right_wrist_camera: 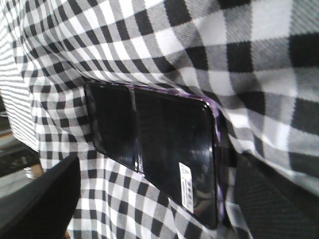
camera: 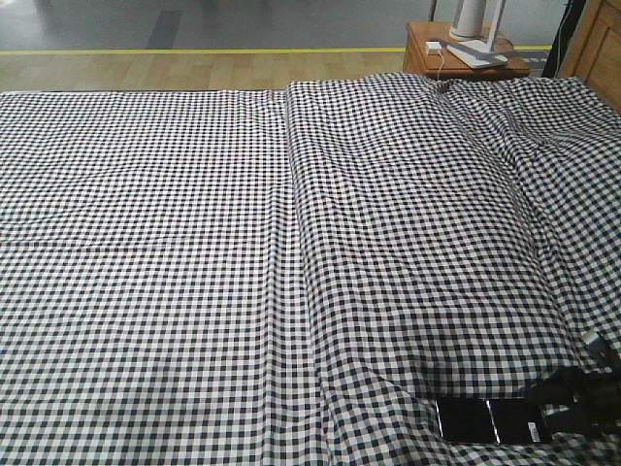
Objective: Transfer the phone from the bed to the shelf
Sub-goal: 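Lower the right gripper onto the black phone and close on it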
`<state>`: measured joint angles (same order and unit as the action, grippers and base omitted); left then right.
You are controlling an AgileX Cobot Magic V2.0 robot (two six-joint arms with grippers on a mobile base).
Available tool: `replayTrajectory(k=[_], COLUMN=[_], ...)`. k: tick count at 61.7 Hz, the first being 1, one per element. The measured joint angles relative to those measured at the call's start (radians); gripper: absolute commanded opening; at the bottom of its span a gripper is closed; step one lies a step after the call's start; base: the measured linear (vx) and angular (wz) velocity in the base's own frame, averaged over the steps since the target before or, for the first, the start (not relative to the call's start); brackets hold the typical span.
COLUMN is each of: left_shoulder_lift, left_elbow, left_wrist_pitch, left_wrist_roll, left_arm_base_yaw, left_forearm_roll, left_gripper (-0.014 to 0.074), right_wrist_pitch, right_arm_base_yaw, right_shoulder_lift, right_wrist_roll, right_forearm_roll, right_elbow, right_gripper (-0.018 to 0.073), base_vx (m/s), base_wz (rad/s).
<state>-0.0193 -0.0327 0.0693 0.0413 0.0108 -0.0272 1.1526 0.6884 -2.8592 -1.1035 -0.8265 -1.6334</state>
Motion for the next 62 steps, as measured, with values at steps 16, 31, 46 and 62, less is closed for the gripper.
replayTrajectory(k=[16,31,46,62], left_shoulder_lift=[0.000,0.000,0.000,0.000], left_elbow=[0.000,0.000,0.000,0.000], left_wrist_pitch=[0.000,0.000,0.000,0.000], left_wrist_roll=[0.000,0.000,0.000,0.000], left_arm_base_yaw=[0.000,0.000,0.000,0.000], left_forearm_roll=[0.000,0.000,0.000,0.000], left_gripper=[0.0001,0.0001,0.0001,0.0001], right_wrist_pitch=[0.010,0.007,-0.007,-0.012], right_arm_base_yaw=[0.000,-0.033,-0.101,-0.113], right_shoulder_lift=[-0.050,-0.059,-0.064,-0.064], right_wrist_roll=[-0.025,-0.042,-0.043,-0.033], right_forearm_roll=[-0.076,-0.089,-0.091,-0.089], right_elbow=[-0.003,-0.004,-0.005,-0.006], right_gripper=[0.0594,0.0594,0.0587,0.0443], base_vx=[0.00,0.00,0.00,0.00], base_wz=[0.00,0.00,0.00,0.00])
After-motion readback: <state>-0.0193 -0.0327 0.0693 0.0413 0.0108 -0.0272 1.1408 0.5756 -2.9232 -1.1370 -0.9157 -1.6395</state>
